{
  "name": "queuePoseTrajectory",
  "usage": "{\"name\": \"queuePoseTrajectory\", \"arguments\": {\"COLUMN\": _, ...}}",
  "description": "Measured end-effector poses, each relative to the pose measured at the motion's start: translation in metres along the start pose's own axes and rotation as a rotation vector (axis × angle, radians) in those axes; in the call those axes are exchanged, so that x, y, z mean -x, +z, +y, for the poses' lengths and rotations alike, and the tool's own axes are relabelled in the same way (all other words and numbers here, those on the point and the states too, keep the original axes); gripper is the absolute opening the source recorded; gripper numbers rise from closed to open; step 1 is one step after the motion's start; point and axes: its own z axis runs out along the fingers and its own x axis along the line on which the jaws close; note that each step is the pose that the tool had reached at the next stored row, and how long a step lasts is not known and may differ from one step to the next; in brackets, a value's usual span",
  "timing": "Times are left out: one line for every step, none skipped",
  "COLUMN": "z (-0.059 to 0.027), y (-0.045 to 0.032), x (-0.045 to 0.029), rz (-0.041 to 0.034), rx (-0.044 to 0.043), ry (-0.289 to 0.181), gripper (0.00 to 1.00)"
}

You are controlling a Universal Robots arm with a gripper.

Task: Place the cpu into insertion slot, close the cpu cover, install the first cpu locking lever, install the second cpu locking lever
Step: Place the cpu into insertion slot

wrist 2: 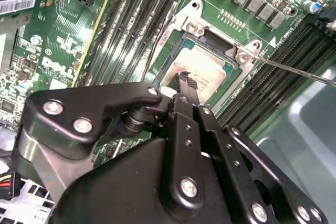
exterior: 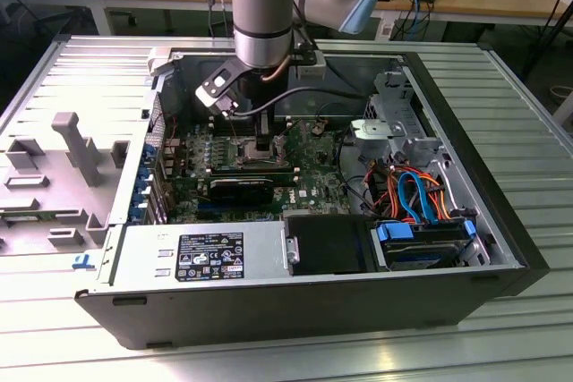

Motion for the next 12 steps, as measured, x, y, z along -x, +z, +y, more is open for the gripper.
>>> {"name": "queuePoseTrajectory", "arguments": {"z": 0.0000, "y": -0.0026, "x": 0.0001, "rz": 0.0010, "rx": 0.0000, "ry": 0.000, "gripper": 0.11}}
{"name": "queuePoseTrajectory", "arguments": {"z": 0.0001, "y": -0.0042, "x": 0.0001, "rz": 0.0012, "rx": -0.0001, "ry": 0.000, "gripper": 0.11}}
{"name": "queuePoseTrajectory", "arguments": {"z": 0.0001, "y": -0.0056, "x": 0.0002, "rz": 0.0017, "rx": 0.0000, "ry": 0.000, "gripper": 0.11}}
{"name": "queuePoseTrajectory", "arguments": {"z": 0.0002, "y": -0.0070, "x": 0.0002, "rz": 0.0019, "rx": 0.0000, "ry": 0.000, "gripper": 0.11}}
{"name": "queuePoseTrajectory", "arguments": {"z": 0.0002, "y": -0.0086, "x": 0.0002, "rz": 0.0020, "rx": 0.0000, "ry": 0.000, "gripper": 0.11}}
{"name": "queuePoseTrajectory", "arguments": {"z": 0.0003, "y": -0.0108, "x": 0.0003, "rz": 0.0020, "rx": -0.0001, "ry": 0.000, "gripper": 0.11}}
{"name": "queuePoseTrajectory", "arguments": {"z": 0.0003, "y": -0.0119, "x": 0.0003, "rz": 0.0022, "rx": 0.0000, "ry": 0.000, "gripper": 0.11}}
{"name": "queuePoseTrajectory", "arguments": {"z": 0.0003, "y": -0.0127, "x": 0.0004, "rz": 0.0023, "rx": 0.0000, "ry": 0.000, "gripper": 0.11}}
{"name": "queuePoseTrajectory", "arguments": {"z": 0.0003, "y": -0.0139, "x": 0.0004, "rz": 0.0024, "rx": 0.0000, "ry": 0.000, "gripper": 0.11}}
{"name": "queuePoseTrajectory", "arguments": {"z": 0.0004, "y": -0.0150, "x": 0.0004, "rz": 0.0024, "rx": -0.0001, "ry": 0.000, "gripper": 0.11}}
{"name": "queuePoseTrajectory", "arguments": {"z": 0.0004, "y": -0.0156, "x": 0.0004, "rz": 0.0024, "rx": 0.0000, "ry": 0.000, "gripper": 0.11}}
{"name": "queuePoseTrajectory", "arguments": {"z": 0.0004, "y": -0.0163, "x": 0.0004, "rz": 0.0025, "rx": 0.0000, "ry": 0.000, "gripper": 0.11}}
